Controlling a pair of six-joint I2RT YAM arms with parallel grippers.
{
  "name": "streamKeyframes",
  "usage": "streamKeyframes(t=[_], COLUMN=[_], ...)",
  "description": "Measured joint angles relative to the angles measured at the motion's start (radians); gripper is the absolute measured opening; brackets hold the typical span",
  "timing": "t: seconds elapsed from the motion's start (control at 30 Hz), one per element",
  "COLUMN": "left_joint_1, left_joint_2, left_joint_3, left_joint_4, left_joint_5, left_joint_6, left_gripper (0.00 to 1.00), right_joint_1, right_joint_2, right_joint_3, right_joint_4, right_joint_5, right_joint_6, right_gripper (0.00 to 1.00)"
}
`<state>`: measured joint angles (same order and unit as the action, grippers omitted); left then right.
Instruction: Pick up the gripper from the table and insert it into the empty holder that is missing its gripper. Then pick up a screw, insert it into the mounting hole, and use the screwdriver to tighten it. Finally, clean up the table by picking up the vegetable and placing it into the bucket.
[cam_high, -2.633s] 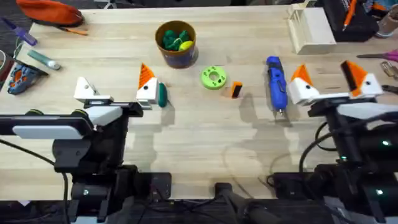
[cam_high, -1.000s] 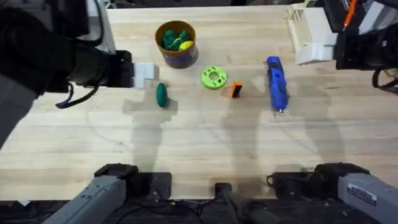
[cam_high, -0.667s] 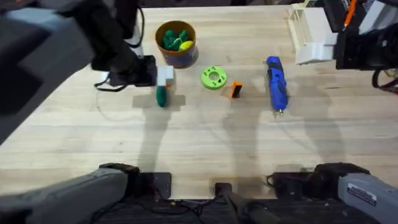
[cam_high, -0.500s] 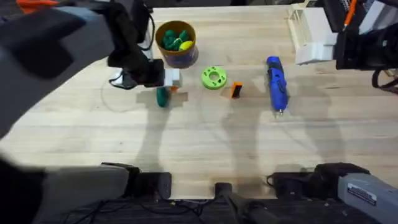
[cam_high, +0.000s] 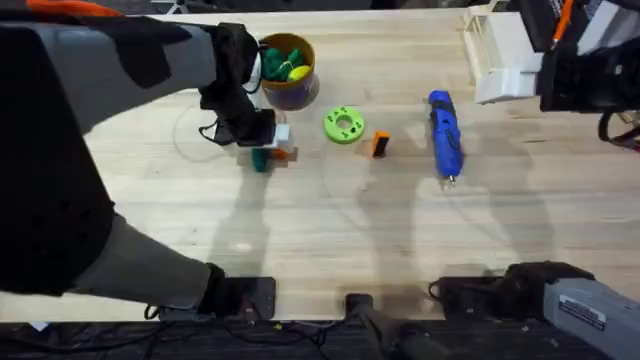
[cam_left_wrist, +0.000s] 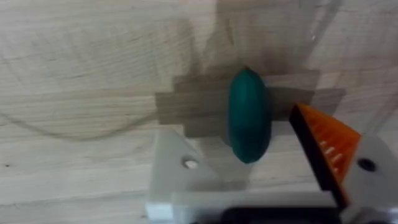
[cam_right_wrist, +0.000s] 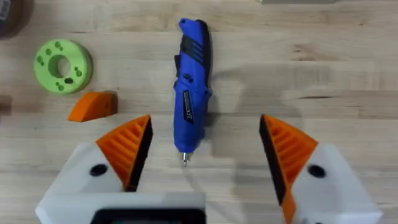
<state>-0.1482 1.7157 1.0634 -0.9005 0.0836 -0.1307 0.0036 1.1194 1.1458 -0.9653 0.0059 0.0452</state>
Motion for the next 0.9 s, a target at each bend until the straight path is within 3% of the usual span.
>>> streamKeyframes(t=[0.2,0.7,0.73,0.8,0.9], left_joint_1=[0.000,-0.007,-0.015,-0.097,-0.109], left_joint_2=[0.000,-0.004,-0.012,-0.145,-0.238], left_joint_3=[0.008,0.035,0.047,0.137,0.165], left_joint_4=[0.000,-0.005,-0.014,-0.115,-0.147], left_joint_5=[0.014,0.002,0.001,-0.003,-0.007], left_joint_6=[0.007,0.008,0.008,0.008,0.008], left_gripper=[0.040,0.016,0.016,0.016,0.016], right_joint_1=[0.000,0.000,0.000,0.000,0.000], right_joint_2=[0.000,0.000,0.000,0.000,0.000], right_joint_3=[0.000,0.000,0.000,0.000,0.000], right_joint_4=[0.000,0.000,0.000,0.000,0.000], right_joint_5=[0.000,0.000,0.000,0.000,0.000], right_joint_6=[0.000,0.000,0.000,0.000,0.000], right_gripper=[0.994,0.994,0.994,0.993,0.992])
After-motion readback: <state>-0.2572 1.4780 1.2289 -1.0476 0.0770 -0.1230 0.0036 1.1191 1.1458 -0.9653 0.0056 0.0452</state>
